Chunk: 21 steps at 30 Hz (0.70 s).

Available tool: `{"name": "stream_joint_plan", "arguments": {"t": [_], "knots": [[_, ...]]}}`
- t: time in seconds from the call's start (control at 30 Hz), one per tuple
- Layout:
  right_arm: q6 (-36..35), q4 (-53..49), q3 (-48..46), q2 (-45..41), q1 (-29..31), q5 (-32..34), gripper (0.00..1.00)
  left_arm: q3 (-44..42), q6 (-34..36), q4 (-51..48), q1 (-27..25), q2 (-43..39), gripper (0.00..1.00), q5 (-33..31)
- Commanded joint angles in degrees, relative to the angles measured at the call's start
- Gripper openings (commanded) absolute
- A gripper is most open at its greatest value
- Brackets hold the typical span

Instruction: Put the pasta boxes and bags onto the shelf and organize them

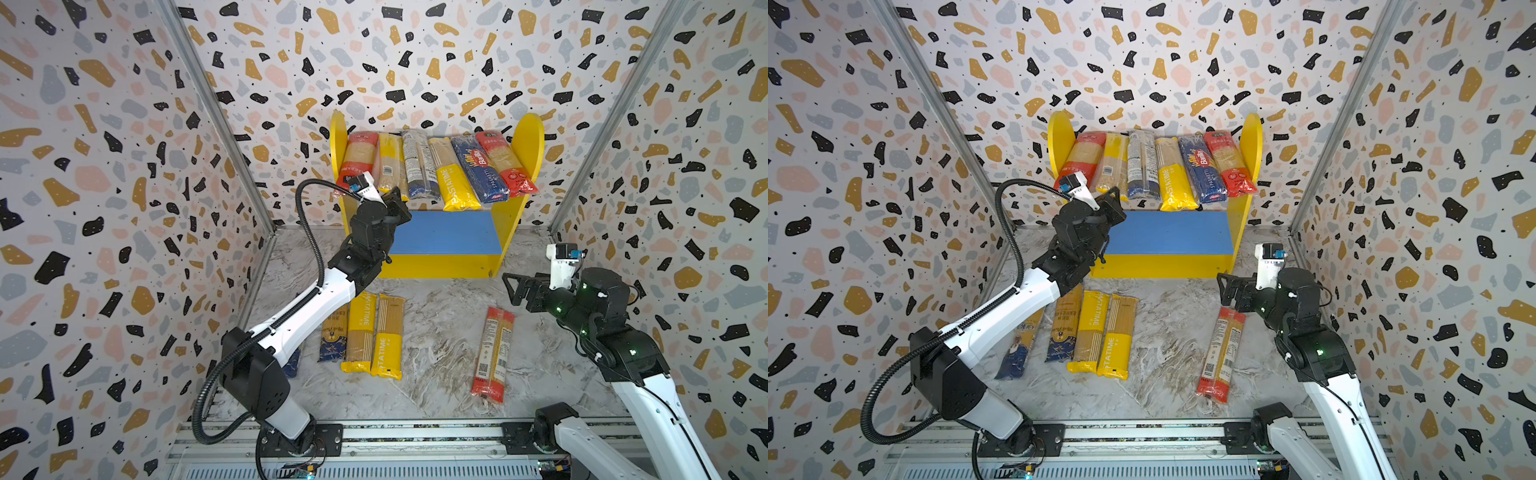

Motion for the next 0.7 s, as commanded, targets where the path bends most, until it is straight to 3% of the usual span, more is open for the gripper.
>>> {"name": "stream_joint_plan", "arguments": {"t": [0.0, 0.3, 0.37, 0.5, 0.67], "knots": [[0.38, 0.53, 1.7, 0.13, -0.17, 0.12, 0.99, -0.58, 1.7, -3.82, 3.01, 1.44, 0.0, 0.88], [1.06, 0.73, 2.25, 0.65, -0.18, -0.38, 0.99, 1.63, 0.73, -3.61, 4.62, 4.39, 0.02, 5.14], [1.26, 0.59, 2.57, 0.81, -0.19, -0.36, 0.99, 1.44, 0.69, -3.53, 4.6, 4.58, 0.15, 5.77], [1.5, 0.34, 2.95, 0.99, -0.24, -0.59, 0.99, -0.35, 0.66, -2.46, 4.6, 2.96, 0.52, 7.43], [2.02, 0.67, 3.44, 1.63, -0.19, -1.71, 0.99, 0.11, 2.2, -3.85, 4.61, 2.86, 0.59, 7.41]]}}
